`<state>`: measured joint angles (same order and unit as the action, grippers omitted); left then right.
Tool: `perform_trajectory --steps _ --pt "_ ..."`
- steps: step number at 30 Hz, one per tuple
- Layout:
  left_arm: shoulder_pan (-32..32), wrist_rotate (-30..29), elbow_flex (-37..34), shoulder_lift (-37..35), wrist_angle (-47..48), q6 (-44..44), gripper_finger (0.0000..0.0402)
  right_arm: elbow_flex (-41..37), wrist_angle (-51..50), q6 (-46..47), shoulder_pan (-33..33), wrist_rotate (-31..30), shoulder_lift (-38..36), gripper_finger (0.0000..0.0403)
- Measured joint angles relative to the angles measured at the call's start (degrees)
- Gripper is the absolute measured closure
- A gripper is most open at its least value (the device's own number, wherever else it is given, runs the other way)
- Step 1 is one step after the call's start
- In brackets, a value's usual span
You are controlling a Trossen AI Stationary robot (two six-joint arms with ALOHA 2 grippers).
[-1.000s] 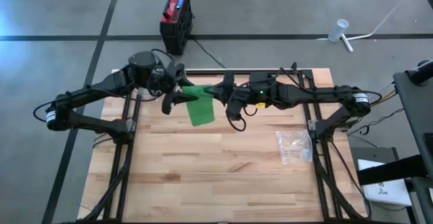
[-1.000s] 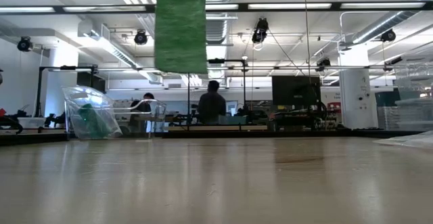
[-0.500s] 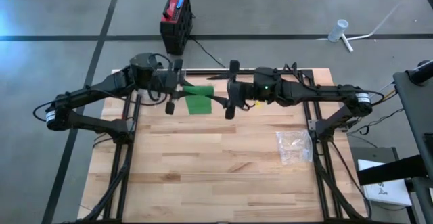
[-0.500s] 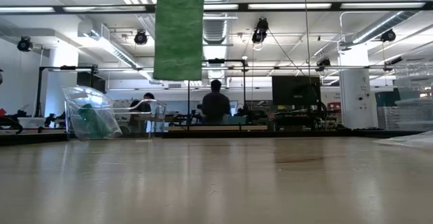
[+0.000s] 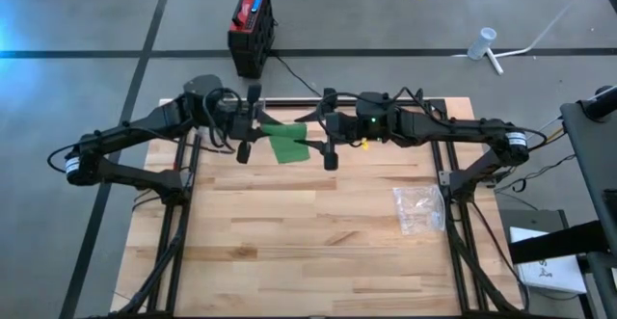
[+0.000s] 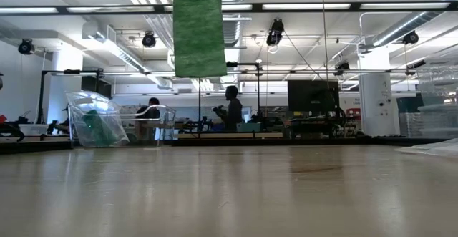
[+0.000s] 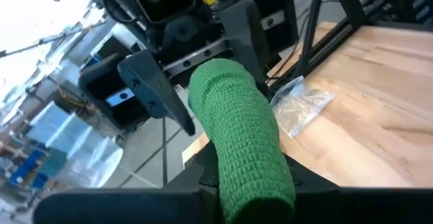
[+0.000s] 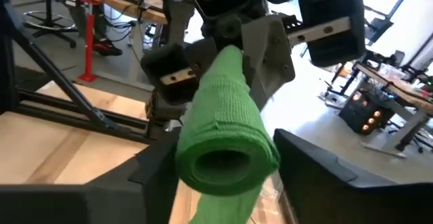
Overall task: Roll bandage
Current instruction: Roll the green bandage
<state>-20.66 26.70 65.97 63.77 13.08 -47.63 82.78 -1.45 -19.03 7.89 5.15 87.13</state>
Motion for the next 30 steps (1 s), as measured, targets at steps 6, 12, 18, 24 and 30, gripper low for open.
perform_trajectory --steps 6,12,18,24,30 --pt "0.0 0.0 -0.1 0.0 0.0 -1.3 0.0365 0.0 0.0 -4.1 0.0 0.2 0.0 0.0265" --pt "0.0 -1.9 -0.1 0.0 -1.6 2.5 0.0344 0.0 1.2 -11.5 -0.5 -1.8 0.0 0.0382" --pt "-0.9 -3.2 -0.1 -0.1 -4.5 11.7 0.0285 -2.3 9.4 -18.4 -2.7 -8.6 0.0 0.0382" --pt "-1.2 -1.5 -0.3 0.2 -4.1 14.6 0.0217 -6.7 19.4 -23.0 -3.5 -11.9 0.0 0.0382" --pt "-1.2 1.2 -0.5 0.3 -4.2 22.1 0.0172 -8.2 21.6 -31.8 -3.9 -15.3 0.0 0.0382"
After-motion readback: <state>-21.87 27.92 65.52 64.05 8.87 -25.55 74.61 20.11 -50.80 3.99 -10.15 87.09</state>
